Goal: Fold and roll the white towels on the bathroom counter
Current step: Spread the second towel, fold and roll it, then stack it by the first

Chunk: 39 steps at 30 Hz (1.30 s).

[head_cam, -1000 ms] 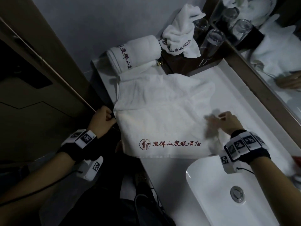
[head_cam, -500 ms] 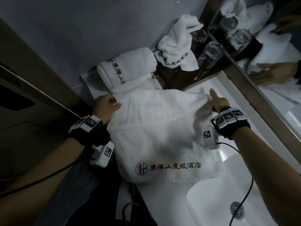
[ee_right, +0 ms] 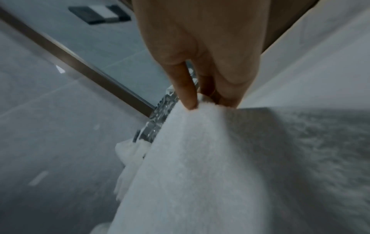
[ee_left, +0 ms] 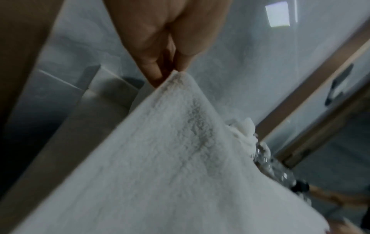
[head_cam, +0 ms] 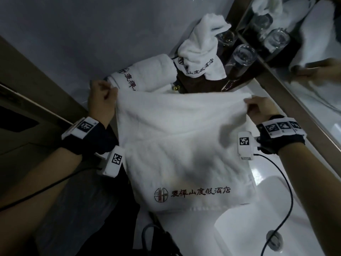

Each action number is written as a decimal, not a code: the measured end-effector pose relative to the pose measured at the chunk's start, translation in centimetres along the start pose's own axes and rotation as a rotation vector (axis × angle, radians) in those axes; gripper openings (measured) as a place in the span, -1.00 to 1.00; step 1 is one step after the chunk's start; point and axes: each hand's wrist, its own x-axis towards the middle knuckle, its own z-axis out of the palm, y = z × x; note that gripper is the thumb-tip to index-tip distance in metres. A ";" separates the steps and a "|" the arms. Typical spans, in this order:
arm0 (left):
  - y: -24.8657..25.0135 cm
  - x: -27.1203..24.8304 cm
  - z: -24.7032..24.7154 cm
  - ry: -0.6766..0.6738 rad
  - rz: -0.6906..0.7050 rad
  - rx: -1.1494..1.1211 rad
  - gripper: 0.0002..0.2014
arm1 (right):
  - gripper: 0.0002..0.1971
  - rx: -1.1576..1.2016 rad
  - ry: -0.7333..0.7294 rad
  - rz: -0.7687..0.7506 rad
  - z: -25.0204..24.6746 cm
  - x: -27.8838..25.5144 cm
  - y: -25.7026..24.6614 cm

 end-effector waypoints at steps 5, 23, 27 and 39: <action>0.6 0.5 -0.8 -0.133 -0.150 -0.321 -0.77 | -0.77 0.010 0.148 -0.078 -0.3 -0.3 -0.5; 0.7 0.6 -0.9 -0.066 -0.023 0.273 -0.75 | -0.70 -0.324 0.206 -0.337 1.4 1.2 0.0; 0.5 0.7 -1.0 0.007 0.063 0.270 -0.84 | -0.64 -0.655 0.307 -0.450 1.4 1.5 0.3; 0.6 -0.1 0.2 -0.253 0.150 0.605 -0.70 | -0.54 -0.893 0.107 -0.155 2.2 0.8 1.0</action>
